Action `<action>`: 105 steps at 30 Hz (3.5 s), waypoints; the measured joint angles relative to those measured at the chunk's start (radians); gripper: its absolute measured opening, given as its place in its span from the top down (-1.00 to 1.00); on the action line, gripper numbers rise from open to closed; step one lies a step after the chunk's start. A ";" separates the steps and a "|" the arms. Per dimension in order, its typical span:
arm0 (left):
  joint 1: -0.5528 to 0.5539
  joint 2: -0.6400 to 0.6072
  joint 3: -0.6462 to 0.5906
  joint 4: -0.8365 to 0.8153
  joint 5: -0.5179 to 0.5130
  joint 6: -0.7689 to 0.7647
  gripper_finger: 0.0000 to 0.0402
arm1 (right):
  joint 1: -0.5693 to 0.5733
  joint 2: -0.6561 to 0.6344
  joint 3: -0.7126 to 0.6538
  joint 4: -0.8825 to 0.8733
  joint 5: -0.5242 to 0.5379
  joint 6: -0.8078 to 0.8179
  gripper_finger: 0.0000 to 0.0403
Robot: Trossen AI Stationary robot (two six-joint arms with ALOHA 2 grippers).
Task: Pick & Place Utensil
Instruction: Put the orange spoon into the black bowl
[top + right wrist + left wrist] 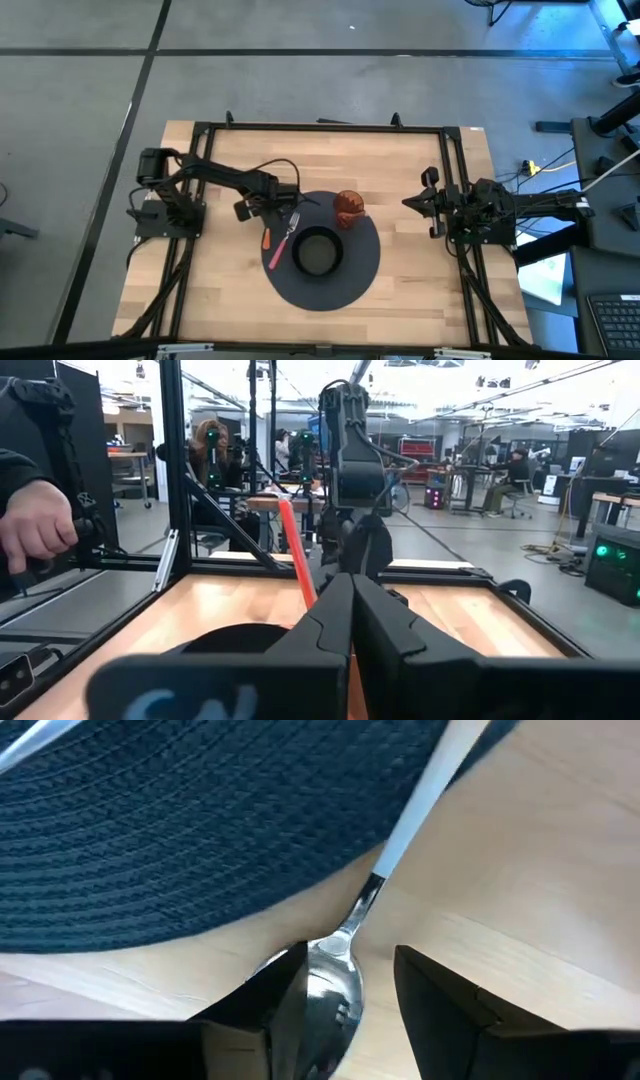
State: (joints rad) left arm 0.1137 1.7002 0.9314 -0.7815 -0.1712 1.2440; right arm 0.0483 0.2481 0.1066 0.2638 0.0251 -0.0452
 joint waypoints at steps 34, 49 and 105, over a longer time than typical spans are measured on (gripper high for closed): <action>0.204 -0.027 0.000 -0.151 0.183 -0.868 0.29 | 0.000 0.000 0.000 0.024 0.001 -0.015 0.95; 0.048 -0.057 -0.016 -0.110 0.017 -0.423 0.31 | 0.000 0.000 0.000 0.052 0.000 -0.015 0.95; 0.050 -0.338 -0.025 0.007 0.127 -0.720 0.98 | 0.000 0.000 0.000 0.052 0.000 -0.011 0.95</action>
State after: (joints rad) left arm 0.1632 1.3620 0.9063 -0.7747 -0.0437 0.5239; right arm 0.0479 0.2482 0.1066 0.3162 0.0250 -0.0561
